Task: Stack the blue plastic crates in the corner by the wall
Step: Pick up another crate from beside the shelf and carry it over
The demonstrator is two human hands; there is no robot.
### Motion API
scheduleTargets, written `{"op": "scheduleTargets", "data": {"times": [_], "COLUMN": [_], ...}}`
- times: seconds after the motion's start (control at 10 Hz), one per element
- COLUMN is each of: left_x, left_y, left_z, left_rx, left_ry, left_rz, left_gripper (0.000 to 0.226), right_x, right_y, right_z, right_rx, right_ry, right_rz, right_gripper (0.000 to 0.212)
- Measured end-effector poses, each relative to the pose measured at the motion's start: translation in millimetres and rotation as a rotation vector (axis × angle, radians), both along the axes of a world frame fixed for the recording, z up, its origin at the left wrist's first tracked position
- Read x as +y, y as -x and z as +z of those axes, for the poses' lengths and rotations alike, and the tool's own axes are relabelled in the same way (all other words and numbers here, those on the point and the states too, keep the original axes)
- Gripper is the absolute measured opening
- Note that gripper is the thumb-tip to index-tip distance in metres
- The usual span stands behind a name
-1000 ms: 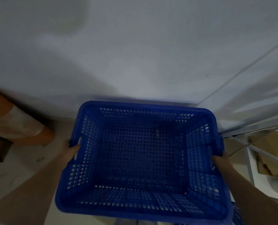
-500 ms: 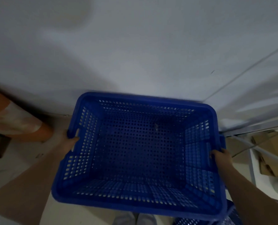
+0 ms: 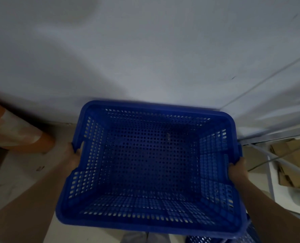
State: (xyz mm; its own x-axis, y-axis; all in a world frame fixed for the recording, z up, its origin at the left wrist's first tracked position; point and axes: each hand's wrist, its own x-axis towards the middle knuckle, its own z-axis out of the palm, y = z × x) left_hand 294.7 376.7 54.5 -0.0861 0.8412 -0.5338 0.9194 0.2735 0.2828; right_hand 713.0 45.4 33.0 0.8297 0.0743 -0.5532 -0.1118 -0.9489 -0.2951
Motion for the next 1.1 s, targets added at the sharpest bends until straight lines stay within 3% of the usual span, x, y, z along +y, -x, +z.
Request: {"op": "scheduleTargets", "data": {"times": [0.2, 0.4, 0.5, 0.6, 0.7, 0.8, 0.9, 1.1], "left_x": [9.3, 14.8, -0.8, -40.0, -93.8, -159.3, -210.0, -228.6], "left_y": [1.4, 2.8, 1.4, 3.0, 2.5, -11.3, -24.2, -20.0], "left_z": [-21.0, -30.8, -11.6, 8.4, 25.1, 30.2, 18.1, -20.4], "left_rx": [0.003, -0.080, -0.030, 0.138, 0.332, 0.186, 0.147, 0.233], "left_ry": [0.027, 0.043, 0.063, 0.096, 0.116, 0.279, 0.309, 0.200], "left_rz": [0.014, 0.036, -0.001, -0.211, -0.533, -0.743, -1.003, -1.201], "left_gripper": [0.044, 0.047, 0.057, 0.074, 0.050, 0.042, 0.046, 0.059], "right_x": [1.2, 4.3, 6.5, 11.4, 11.6, 7.4, -5.7, -16.3], "right_y": [-5.4, -8.6, 4.3, 50.6, 123.7, 197.9, 238.4, 237.5], "right_z": [-4.5, -1.3, 5.4, 26.2, 46.4, 51.3, 39.1, 8.2], "right_rx": [0.008, 0.031, 0.023, -0.144, -0.113, 0.093, 0.292, 0.195], "right_ry": [0.037, -0.098, 0.036, 0.316, 0.246, 0.158, 0.175, 0.217], "right_rz": [0.009, 0.004, 0.015, 0.251, 0.639, 0.978, 1.058, 1.193], "right_gripper": [0.038, 0.042, 0.049, 0.069, 0.054, 0.031, 0.041, 0.048]}}
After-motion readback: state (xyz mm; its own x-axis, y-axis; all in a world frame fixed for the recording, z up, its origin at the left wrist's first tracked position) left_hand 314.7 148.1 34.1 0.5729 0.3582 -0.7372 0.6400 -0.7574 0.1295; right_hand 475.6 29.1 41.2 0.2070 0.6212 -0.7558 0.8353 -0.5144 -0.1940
